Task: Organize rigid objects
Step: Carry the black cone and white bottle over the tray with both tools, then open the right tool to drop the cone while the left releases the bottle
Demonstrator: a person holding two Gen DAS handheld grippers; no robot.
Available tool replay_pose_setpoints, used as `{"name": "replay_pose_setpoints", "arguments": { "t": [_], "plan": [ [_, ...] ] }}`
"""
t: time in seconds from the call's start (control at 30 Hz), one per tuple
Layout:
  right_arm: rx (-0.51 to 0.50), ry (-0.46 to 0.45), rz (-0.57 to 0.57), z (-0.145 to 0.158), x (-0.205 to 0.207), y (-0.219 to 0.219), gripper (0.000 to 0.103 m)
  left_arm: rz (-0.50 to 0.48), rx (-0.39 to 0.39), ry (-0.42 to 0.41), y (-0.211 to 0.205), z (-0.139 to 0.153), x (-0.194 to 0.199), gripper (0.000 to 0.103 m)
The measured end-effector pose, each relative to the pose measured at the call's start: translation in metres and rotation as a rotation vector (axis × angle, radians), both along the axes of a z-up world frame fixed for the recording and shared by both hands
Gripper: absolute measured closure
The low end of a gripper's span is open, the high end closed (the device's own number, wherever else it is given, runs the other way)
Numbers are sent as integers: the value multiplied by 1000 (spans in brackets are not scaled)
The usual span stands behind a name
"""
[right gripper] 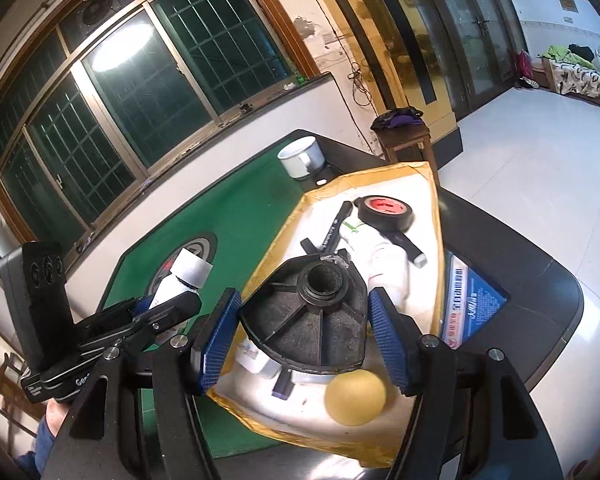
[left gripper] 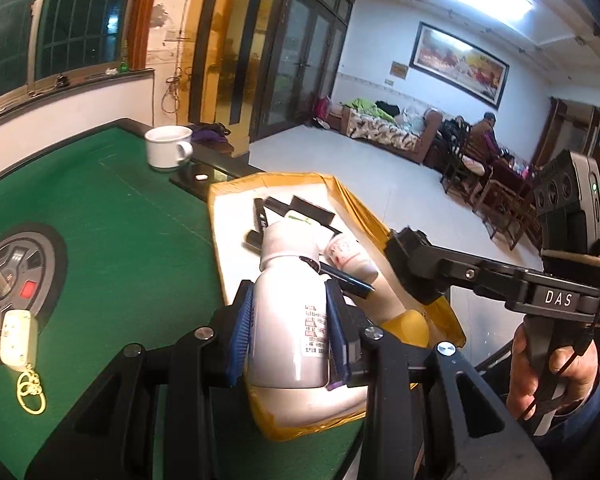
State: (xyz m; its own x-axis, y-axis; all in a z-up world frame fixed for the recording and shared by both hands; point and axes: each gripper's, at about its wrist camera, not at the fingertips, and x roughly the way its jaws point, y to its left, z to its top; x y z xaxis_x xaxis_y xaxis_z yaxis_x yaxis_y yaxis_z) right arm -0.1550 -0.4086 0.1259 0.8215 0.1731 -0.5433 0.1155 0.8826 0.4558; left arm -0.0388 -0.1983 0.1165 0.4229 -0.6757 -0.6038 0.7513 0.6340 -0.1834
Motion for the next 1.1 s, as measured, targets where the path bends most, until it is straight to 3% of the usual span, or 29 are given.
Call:
{"name": "replay_pose_setpoints", "arguments": {
  "t": [0.43, 1.1],
  "plan": [
    [-33, 42, -14, -7, 3, -7, 43, -37, 112, -94, -37, -16, -27, 71],
    [-80, 118, -15, -18, 35, -17, 43, -63, 144, -94, -50, -30, -37, 71]
  ]
}}
